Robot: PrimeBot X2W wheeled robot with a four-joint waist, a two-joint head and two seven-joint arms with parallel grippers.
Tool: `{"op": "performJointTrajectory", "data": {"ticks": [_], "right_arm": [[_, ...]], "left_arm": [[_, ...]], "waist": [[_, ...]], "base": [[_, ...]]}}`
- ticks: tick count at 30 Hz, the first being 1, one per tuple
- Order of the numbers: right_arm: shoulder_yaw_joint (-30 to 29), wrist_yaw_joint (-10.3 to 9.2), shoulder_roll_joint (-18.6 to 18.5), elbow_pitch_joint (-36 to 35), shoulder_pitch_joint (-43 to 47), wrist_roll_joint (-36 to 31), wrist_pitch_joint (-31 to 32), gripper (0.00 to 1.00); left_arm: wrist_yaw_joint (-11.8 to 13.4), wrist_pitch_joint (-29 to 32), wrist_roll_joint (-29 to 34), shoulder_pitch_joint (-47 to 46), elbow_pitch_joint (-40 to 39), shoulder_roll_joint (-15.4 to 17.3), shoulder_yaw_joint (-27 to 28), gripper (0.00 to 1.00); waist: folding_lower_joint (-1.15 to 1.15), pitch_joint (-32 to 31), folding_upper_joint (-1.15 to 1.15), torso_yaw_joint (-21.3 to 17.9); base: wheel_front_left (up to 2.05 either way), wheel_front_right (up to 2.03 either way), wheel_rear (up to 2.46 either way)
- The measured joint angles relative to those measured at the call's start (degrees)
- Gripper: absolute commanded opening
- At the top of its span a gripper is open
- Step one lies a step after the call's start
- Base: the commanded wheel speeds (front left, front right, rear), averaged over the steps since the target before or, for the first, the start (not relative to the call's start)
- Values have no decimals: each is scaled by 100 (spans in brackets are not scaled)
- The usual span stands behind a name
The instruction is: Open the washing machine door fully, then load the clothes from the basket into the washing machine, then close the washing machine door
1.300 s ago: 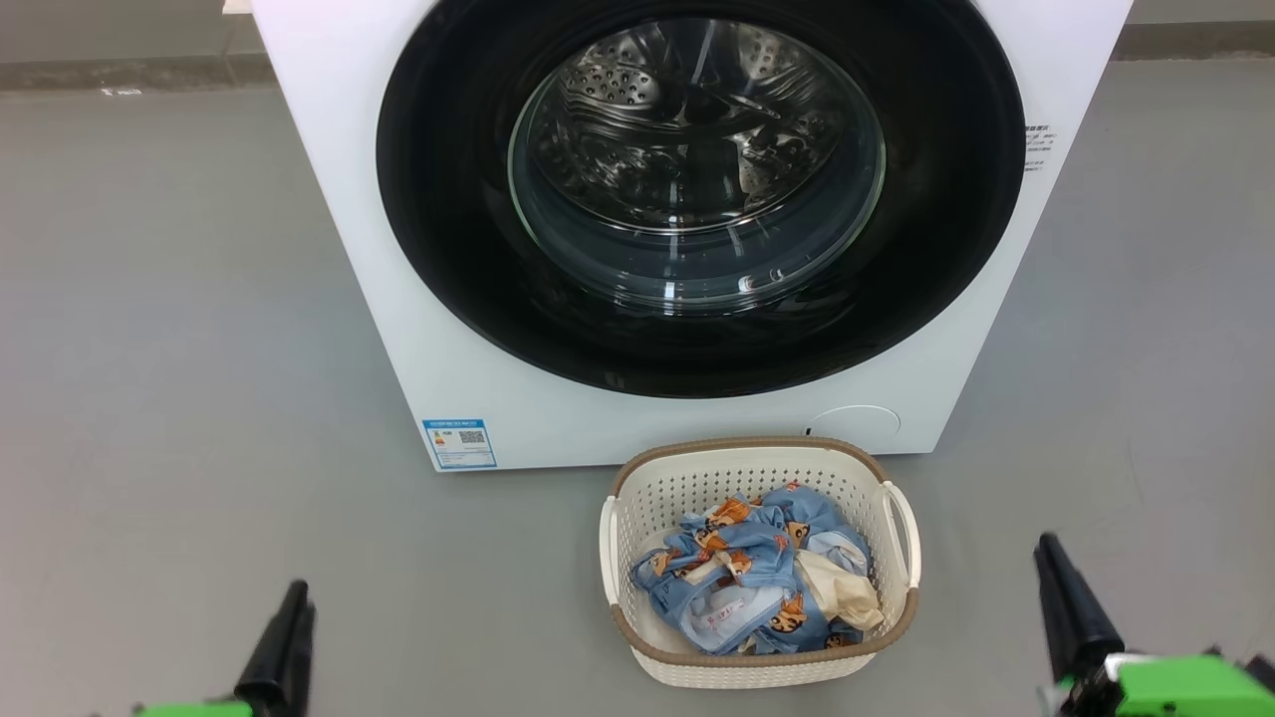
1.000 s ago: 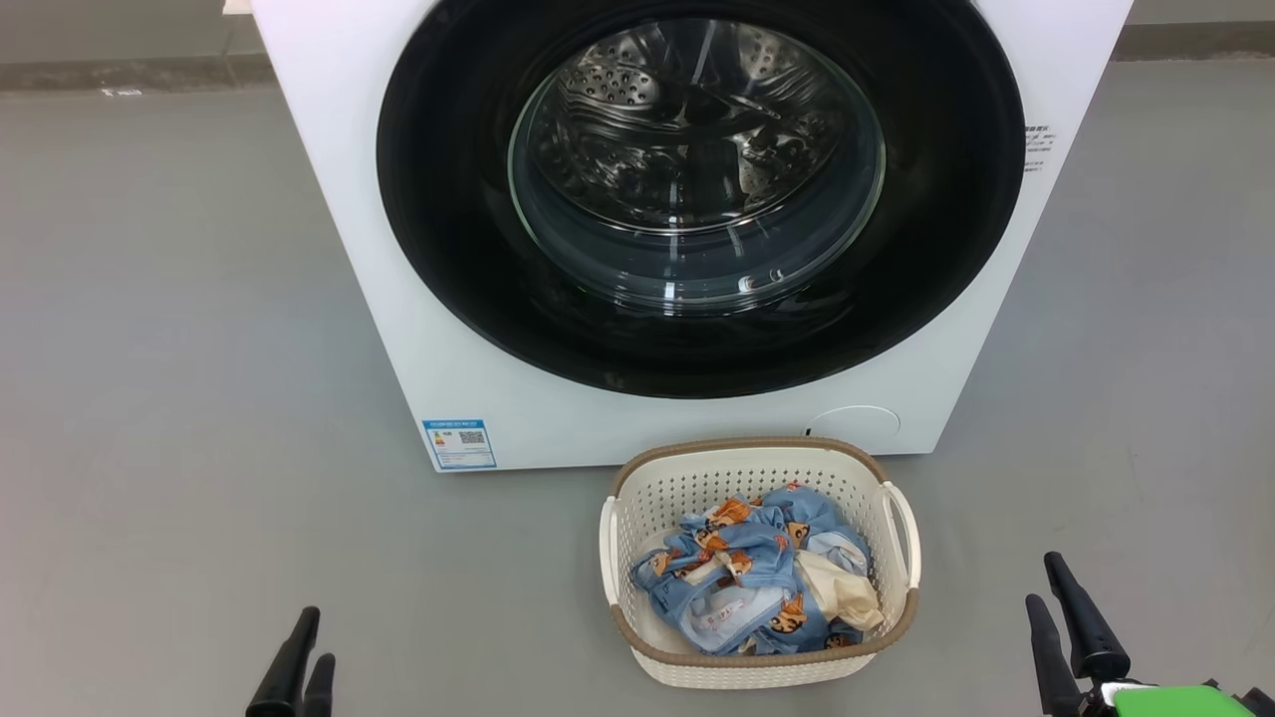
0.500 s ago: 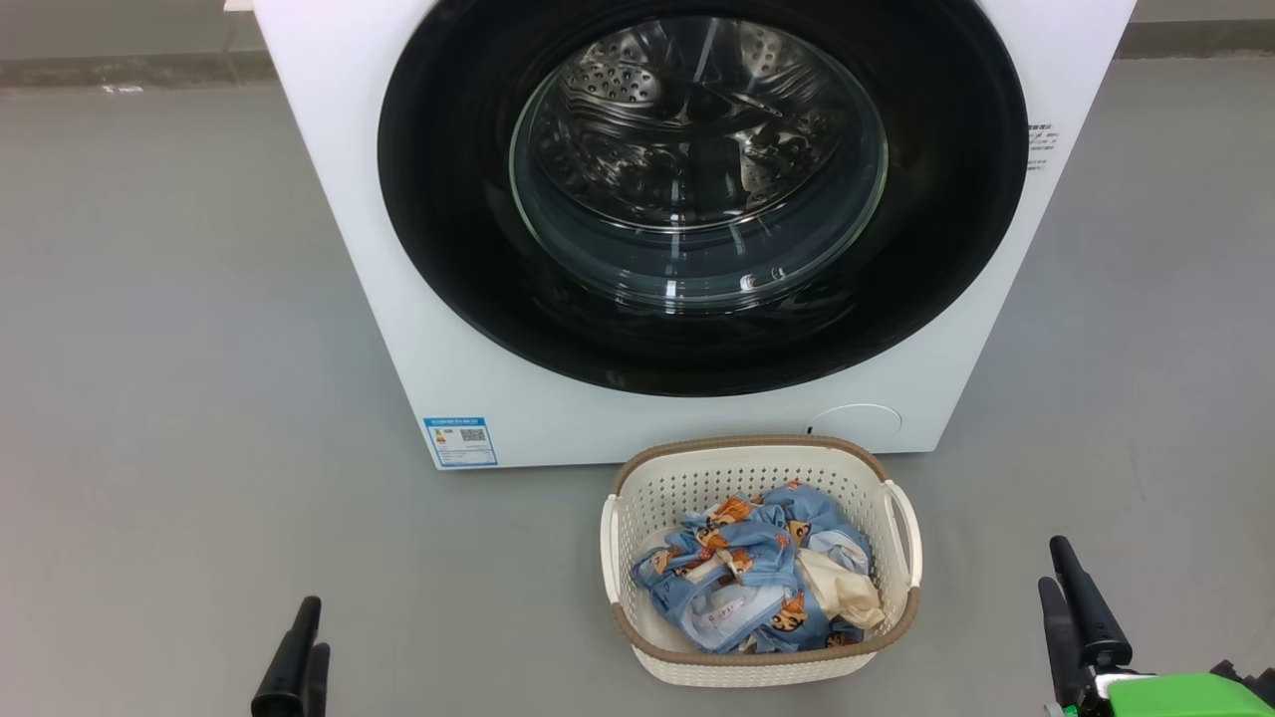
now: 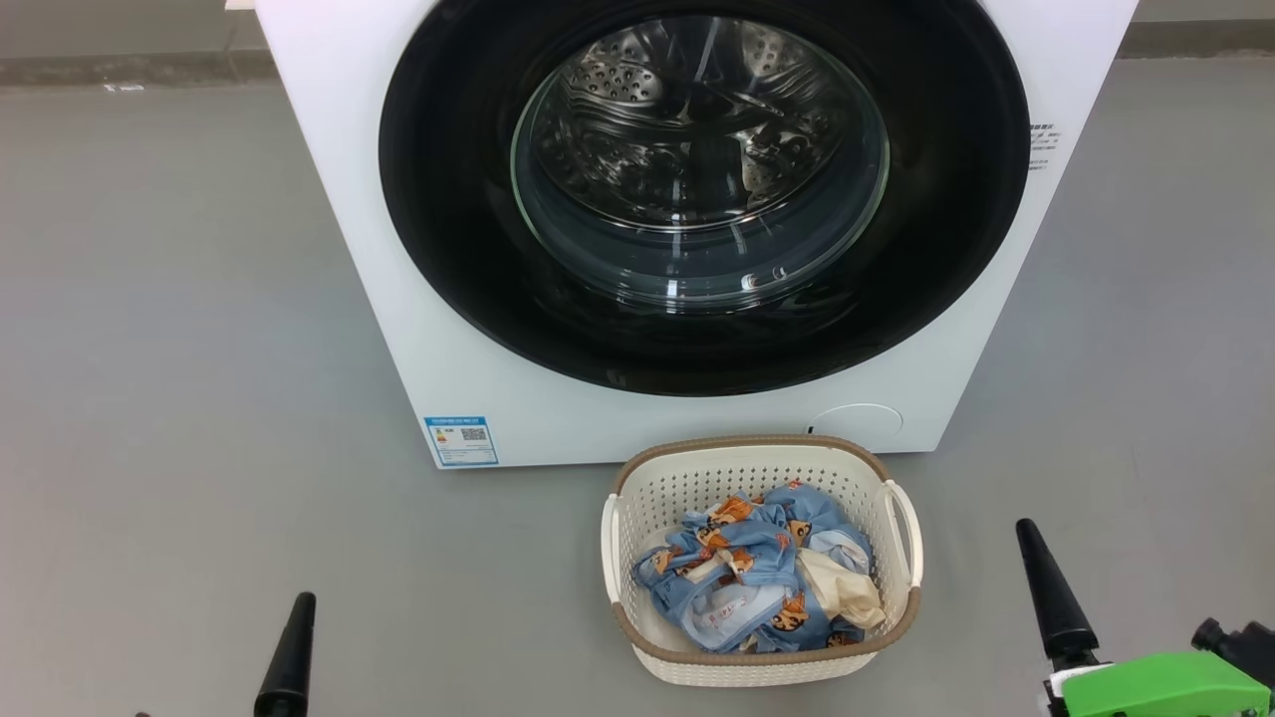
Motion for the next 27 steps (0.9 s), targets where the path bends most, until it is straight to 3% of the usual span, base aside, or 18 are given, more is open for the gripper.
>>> {"op": "performJointTrajectory", "data": {"ticks": [27], "right_arm": [[401,0,-202,14,7,-2742,-448,100]], "left_arm": [[-2,-453,2869,128,-194,25,-160,100]], "waist": [[0,-22,0,-9]], "base": [[0,0,0]]}}
